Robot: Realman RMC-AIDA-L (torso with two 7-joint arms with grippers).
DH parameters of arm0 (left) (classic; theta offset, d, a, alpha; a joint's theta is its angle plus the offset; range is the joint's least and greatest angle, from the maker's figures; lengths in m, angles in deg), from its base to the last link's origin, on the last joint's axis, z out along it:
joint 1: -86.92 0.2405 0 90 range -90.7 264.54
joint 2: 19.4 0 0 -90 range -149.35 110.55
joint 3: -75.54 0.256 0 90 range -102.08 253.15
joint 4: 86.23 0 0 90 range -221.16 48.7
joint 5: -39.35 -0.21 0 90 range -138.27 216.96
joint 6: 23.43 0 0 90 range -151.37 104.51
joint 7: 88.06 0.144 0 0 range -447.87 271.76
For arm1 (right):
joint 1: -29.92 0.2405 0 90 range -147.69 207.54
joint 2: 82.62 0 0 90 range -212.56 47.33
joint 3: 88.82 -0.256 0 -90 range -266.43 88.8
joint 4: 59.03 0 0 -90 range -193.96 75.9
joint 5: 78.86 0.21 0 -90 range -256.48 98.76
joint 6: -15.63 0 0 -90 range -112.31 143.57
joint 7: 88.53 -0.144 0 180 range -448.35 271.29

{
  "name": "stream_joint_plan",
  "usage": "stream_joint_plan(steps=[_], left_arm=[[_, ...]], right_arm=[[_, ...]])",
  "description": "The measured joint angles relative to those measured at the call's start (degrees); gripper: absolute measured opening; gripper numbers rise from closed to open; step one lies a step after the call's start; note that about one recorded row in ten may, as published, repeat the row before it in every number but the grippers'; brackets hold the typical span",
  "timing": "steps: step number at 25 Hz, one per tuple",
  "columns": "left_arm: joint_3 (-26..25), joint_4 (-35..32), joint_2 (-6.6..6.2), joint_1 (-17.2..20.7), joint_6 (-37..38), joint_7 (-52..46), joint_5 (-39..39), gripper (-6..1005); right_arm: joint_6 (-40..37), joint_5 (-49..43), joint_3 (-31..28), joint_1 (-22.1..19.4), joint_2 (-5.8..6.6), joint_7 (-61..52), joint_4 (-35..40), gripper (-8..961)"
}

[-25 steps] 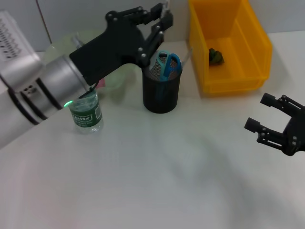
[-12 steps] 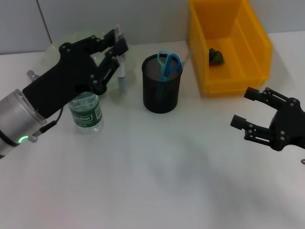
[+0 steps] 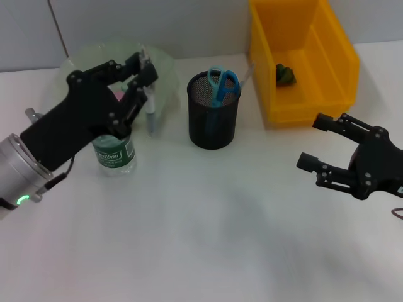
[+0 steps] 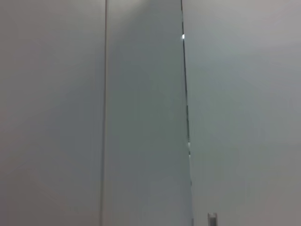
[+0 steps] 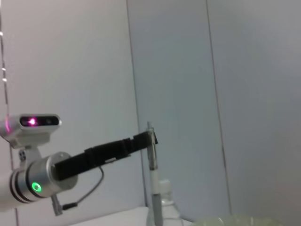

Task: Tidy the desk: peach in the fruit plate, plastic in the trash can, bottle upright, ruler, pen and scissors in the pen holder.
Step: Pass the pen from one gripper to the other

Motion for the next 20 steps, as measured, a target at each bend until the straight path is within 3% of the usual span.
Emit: stream_joint_plan(steps=[5, 6, 8, 20], left_arm=[[0.5, 0.0, 0.39, 0.1, 0.6, 0.0, -0.8, 202], [0.7, 0.2, 1.41, 0.1, 1.4, 0.0, -3.6, 202], [2.4, 0.3, 2.02, 0.1, 1.6, 0.0, -4.4, 202], [7.2, 0.6, 2.24, -0.2, 1.7, 1.6, -3.9, 201]], right_arm=[[-0.3, 0.0, 4.5, 1.7, -0.23, 0.9, -0.4, 807], [0.6, 0.0, 6.4, 2.8, -0.37, 1.5, -1.0, 807], [1.0, 0.1, 6.8, 3.2, -0.4, 1.9, -1.5, 807], [5.8, 0.6, 7.3, 9.0, -0.7, 8.2, -10.1, 806]])
